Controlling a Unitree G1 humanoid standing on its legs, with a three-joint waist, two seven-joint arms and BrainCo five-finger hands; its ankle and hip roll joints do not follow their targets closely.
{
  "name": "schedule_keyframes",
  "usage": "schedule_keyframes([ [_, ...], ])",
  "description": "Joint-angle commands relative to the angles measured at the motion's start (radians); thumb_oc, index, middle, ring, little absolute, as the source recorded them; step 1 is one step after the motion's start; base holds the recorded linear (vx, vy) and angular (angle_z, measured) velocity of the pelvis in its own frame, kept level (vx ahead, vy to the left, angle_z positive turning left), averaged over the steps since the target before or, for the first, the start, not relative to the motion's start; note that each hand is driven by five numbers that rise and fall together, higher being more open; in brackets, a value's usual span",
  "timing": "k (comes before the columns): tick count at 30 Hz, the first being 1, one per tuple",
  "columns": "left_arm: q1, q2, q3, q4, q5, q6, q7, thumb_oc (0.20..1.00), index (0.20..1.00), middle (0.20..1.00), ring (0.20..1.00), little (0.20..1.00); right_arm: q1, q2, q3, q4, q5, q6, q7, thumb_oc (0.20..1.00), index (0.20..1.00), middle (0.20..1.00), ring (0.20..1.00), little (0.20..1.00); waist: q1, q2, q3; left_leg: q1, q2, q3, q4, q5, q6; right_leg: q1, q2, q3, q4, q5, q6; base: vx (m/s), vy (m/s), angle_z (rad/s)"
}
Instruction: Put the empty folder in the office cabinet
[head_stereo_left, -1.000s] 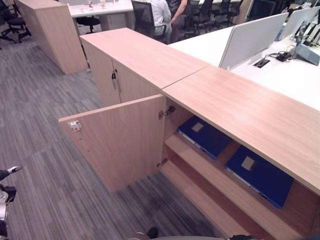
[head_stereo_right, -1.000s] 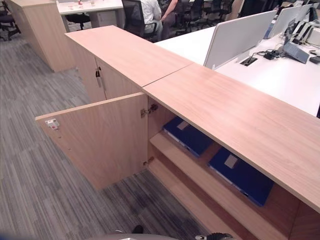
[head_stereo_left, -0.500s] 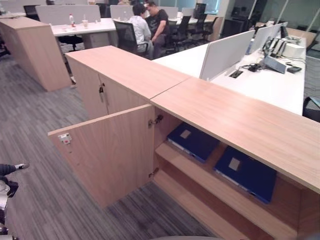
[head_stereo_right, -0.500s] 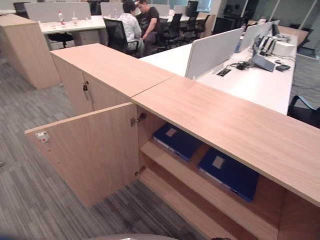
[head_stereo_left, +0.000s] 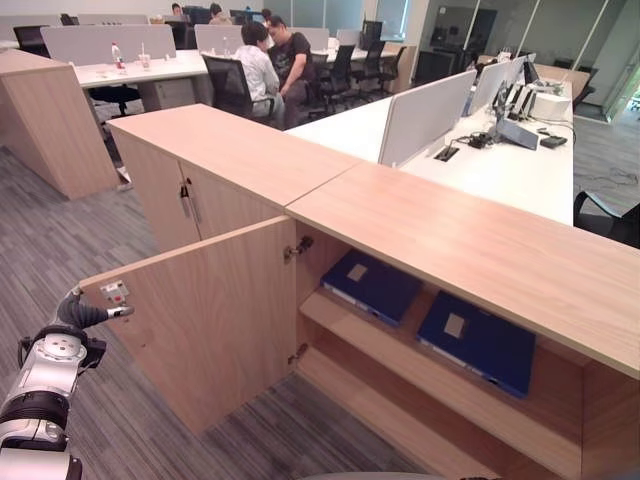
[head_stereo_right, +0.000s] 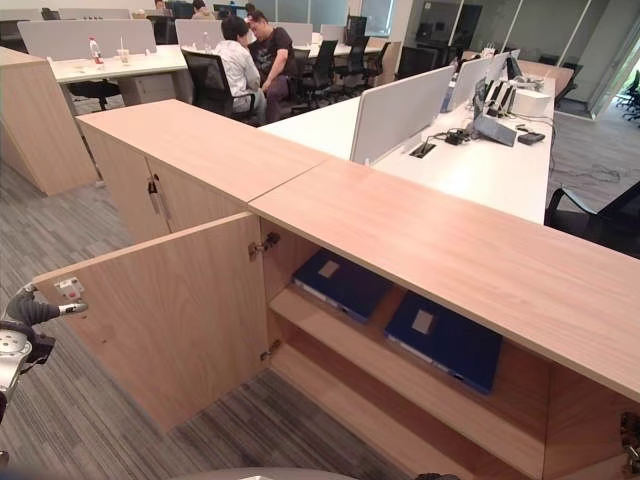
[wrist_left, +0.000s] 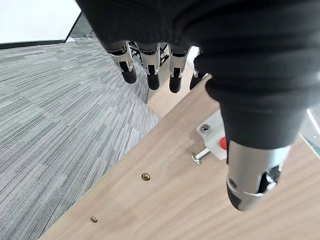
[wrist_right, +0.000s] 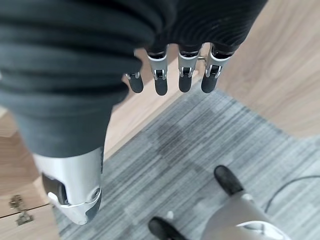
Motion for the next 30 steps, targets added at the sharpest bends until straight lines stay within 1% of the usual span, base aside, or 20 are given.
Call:
schedule_keyframes([
  [1, -0.111, -0.020, -0.005, 0.002, -0.007, -0.059, -0.010, 1.000, 1.000, 1.000, 1.000, 1.000, -0.031, -0.016, 0.038, 0.013, 0.028, -0.008, 0.001, 1.000, 1.000, 1.000, 1.000, 1.000, -0.019, 0.021, -0.019, -0.034, -0.020, 0.030, 0.096, -0.133, 0.017, -0.047, -0.009, -0.051, -0.021, 0.155, 0.034, 0.00, 0.007, -0.05],
  [11, -0.182, -0.024, -0.041, 0.033, -0.001, -0.056, -0.001, 1.000, 1.000, 1.000, 1.000, 1.000, -0.020, -0.013, 0.039, 0.000, 0.043, -0.013, 0.004, 1.000, 1.000, 1.000, 1.000, 1.000, -0.042, 0.015, -0.019, -0.027, -0.015, 0.051, 0.091, -0.134, 0.019, -0.054, -0.007, -0.035, -0.026, 0.167, 0.037, -0.01, 0.007, -0.05],
  [14, -0.199, -0.026, -0.052, 0.005, -0.001, -0.063, 0.003, 1.000, 1.000, 1.000, 1.000, 1.000, -0.012, -0.003, 0.046, -0.011, 0.045, -0.018, 0.005, 1.000, 1.000, 1.000, 1.000, 1.000, -0.051, 0.009, -0.020, -0.028, -0.013, 0.057, 0.090, -0.132, 0.019, -0.055, -0.006, -0.030, -0.032, 0.170, 0.038, -0.03, 0.003, -0.06],
  [15, -0.227, -0.025, -0.079, -0.029, 0.017, -0.065, -0.001, 1.000, 1.000, 1.000, 1.000, 1.000, 0.000, 0.004, 0.051, -0.024, 0.049, -0.025, 0.007, 1.000, 1.000, 1.000, 1.000, 1.000, -0.067, -0.001, -0.021, -0.041, -0.018, 0.066, 0.093, -0.114, 0.026, -0.068, -0.013, -0.034, -0.034, 0.187, 0.030, -0.08, 0.019, -0.03],
  [16, -0.267, -0.022, -0.103, -0.017, 0.038, -0.061, 0.006, 1.000, 1.000, 1.000, 1.000, 1.000, 0.007, 0.011, 0.059, -0.037, 0.052, -0.030, 0.010, 1.000, 1.000, 1.000, 1.000, 1.000, -0.078, -0.010, -0.020, -0.041, -0.015, 0.073, 0.091, -0.112, 0.024, -0.073, -0.010, -0.027, -0.036, 0.190, 0.029, -0.02, -0.017, -0.04],
  [17, -0.268, -0.020, -0.104, -0.015, 0.037, -0.061, 0.006, 1.000, 1.000, 1.000, 1.000, 1.000, 0.008, 0.012, 0.060, -0.036, 0.051, -0.030, 0.010, 1.000, 1.000, 1.000, 1.000, 1.000, -0.076, -0.009, -0.023, -0.030, -0.007, 0.071, 0.088, -0.130, 0.016, -0.068, -0.002, -0.015, -0.033, 0.175, 0.036, -0.03, -0.030, -0.06],
  [18, -0.299, -0.016, -0.119, -0.006, 0.041, -0.060, 0.010, 1.000, 1.000, 1.000, 1.000, 1.000, 0.014, 0.013, 0.064, -0.043, 0.055, -0.031, 0.012, 1.000, 1.000, 1.000, 1.000, 1.000, -0.087, -0.017, -0.022, -0.043, -0.011, 0.079, 0.089, -0.111, 0.023, -0.079, -0.008, -0.020, -0.038, 0.192, 0.028, 0.05, -0.060, -0.09],
  [19, -0.309, -0.012, -0.127, -0.002, 0.044, -0.060, 0.011, 1.000, 1.000, 1.000, 1.000, 1.000, 0.016, 0.015, 0.069, -0.044, 0.053, -0.031, 0.013, 1.000, 1.000, 1.000, 1.000, 1.000, -0.088, -0.018, -0.026, -0.031, -0.002, 0.079, 0.086, -0.130, 0.015, -0.074, 0.001, -0.006, -0.038, 0.179, 0.035, -0.01, -0.030, -0.10],
  [20, -0.320, -0.011, -0.137, -0.008, 0.053, -0.062, 0.011, 1.000, 1.000, 1.000, 1.000, 1.000, 0.021, 0.018, 0.071, -0.045, 0.055, -0.032, 0.013, 1.000, 1.000, 1.000, 1.000, 1.000, -0.093, -0.021, -0.028, -0.030, -0.001, 0.083, 0.084, -0.130, 0.014, -0.075, 0.002, -0.003, -0.040, 0.180, 0.035, 0.00, -0.017, -0.06],
  [21, -0.329, -0.013, -0.145, -0.016, 0.060, -0.063, 0.010, 1.000, 1.000, 1.000, 1.000, 1.000, 0.023, 0.018, 0.071, -0.045, 0.054, -0.032, 0.014, 1.000, 1.000, 1.000, 1.000, 1.000, -0.100, -0.024, -0.028, -0.042, -0.008, 0.088, 0.085, -0.112, 0.022, -0.083, -0.006, -0.012, -0.046, 0.197, 0.028, 0.00, -0.010, -0.04],
  [22, -0.328, -0.011, -0.146, -0.015, 0.060, -0.063, 0.010, 1.000, 1.000, 1.000, 1.000, 1.000, 0.023, 0.019, 0.073, -0.045, 0.054, -0.032, 0.015, 1.000, 1.000, 1.000, 1.000, 1.000, -0.098, -0.023, -0.030, -0.030, 0.000, 0.085, 0.082, -0.130, 0.014, -0.076, 0.002, 0.000, -0.043, 0.182, 0.035, -0.05, 0.026, -0.10],
  [23, -0.350, -0.020, -0.160, -0.026, 0.060, -0.063, 0.006, 1.000, 1.000, 1.000, 1.000, 1.000, 0.026, 0.017, 0.072, -0.046, 0.052, -0.033, 0.015, 1.000, 1.000, 1.000, 1.000, 1.000, -0.107, -0.027, -0.030, -0.042, -0.006, 0.091, 0.085, -0.113, 0.021, -0.084, -0.003, -0.007, -0.049, 0.198, 0.027, 0.00, -0.005, -0.18],
  [30, -0.432, -0.045, -0.234, 0.007, 0.093, -0.057, -0.002, 1.000, 1.000, 1.000, 1.000, 1.000, 0.034, 0.009, 0.074, -0.037, 0.049, -0.032, 0.016, 1.000, 1.000, 1.000, 1.000, 1.000, -0.132, -0.032, -0.035, -0.038, -0.001, 0.104, 0.080, -0.112, 0.020, -0.091, 0.002, 0.009, -0.056, 0.204, 0.027, 0.00, 0.003, -0.06],
])
